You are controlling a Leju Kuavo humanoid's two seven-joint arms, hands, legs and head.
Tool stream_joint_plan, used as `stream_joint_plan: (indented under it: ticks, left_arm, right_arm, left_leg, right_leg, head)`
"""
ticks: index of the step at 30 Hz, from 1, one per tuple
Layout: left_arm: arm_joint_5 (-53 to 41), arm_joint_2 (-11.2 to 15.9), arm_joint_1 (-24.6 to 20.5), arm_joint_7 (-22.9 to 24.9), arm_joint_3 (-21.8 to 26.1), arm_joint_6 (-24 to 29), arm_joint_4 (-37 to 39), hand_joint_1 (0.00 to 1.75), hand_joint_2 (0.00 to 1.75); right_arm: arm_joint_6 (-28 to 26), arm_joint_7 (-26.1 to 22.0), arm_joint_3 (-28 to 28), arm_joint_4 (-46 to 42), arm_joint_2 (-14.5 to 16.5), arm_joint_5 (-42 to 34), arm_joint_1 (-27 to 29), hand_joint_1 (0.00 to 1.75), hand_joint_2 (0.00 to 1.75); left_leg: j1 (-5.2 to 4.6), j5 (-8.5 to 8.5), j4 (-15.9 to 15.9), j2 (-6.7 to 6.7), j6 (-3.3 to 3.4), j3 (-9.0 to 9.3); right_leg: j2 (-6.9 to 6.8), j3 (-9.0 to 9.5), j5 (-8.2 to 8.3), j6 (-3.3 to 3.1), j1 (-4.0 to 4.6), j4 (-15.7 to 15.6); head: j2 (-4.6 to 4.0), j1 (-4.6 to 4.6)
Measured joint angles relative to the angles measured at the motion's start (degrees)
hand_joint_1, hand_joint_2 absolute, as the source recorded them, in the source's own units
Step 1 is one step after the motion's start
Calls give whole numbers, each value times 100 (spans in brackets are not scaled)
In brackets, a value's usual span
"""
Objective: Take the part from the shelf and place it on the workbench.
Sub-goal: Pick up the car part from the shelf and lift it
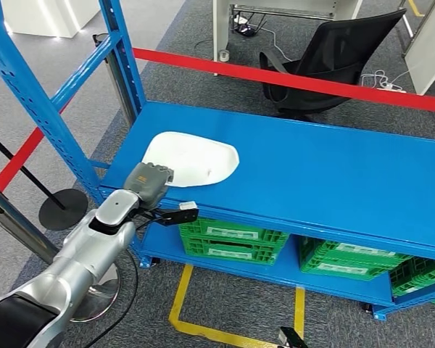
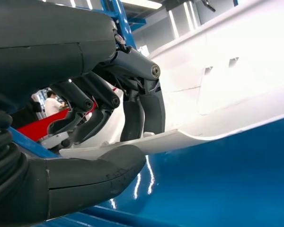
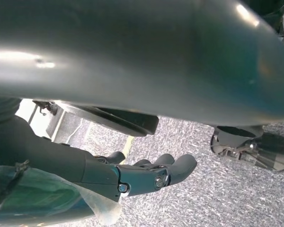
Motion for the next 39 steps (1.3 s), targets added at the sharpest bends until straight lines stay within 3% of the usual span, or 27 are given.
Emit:
stream_joint_plan:
  ticks: [5,9,20,28,33,37,38,39]
  left_arm:
    - [205,-75,74,-39,23,51,-249,175,175]
    - [571,-184,308,-156,44,43,-870,175,175]
    - [1686,-253,1574,-664,33,145,-3330,175,175]
    - [2287,-313,2445,-1148,-63,202,-4523,175,175]
    - [2252,-357,3332,-1338,-413,547,-5436,175,175]
    - [2049,-357,3783,-1335,-580,847,-5902,175,175]
    - [2030,-359,3861,-1334,-605,871,-5989,175,175]
    - [2018,-362,3916,-1333,-627,891,-6064,175,175]
  right_arm:
    - [-39,0,-1,0,5,-27,1,0,0]
    - [-86,0,-15,0,20,-75,18,0,0]
    - [-202,0,-221,0,66,-192,109,0,0]
    - [-325,0,-387,0,66,-314,142,0,0]
    - [-419,0,-567,-1,66,-417,191,0,0]
    - [-392,0,-671,-16,66,-456,182,0,0]
    - [-387,1,-691,-28,66,-457,175,0,0]
    - [-383,2,-706,-39,66,-458,171,0,0]
  left_leg:
    - [-1,0,0,0,0,0]
    - [-4,-2,0,0,2,-2]
    - [-7,-6,0,0,-1,-2]
    - [-12,-11,4,1,3,-2]
    - [-40,-52,28,4,48,-3]
    - [-60,-76,34,-20,105,-9]
    - [-45,-60,4,-42,128,4]
    - [-28,-32,-28,-68,154,17]
  right_leg:
    - [-1,0,0,0,0,0]
    - [0,0,0,0,-3,0]
    - [1,-4,-2,2,-7,-1]
    - [2,-1,-1,4,-12,-4]
    - [-1,6,-7,30,-40,-10]
    - [-51,38,-14,79,-52,-24]
    - [-28,35,-33,102,-59,-24]
    - [87,17,-94,120,-68,22]
  head:
    - [0,0]
    - [0,1]
    - [0,-1]
    - [0,0]
    - [0,-2]
    - [0,-4]
    - [0,-3]
    - [0,-2]
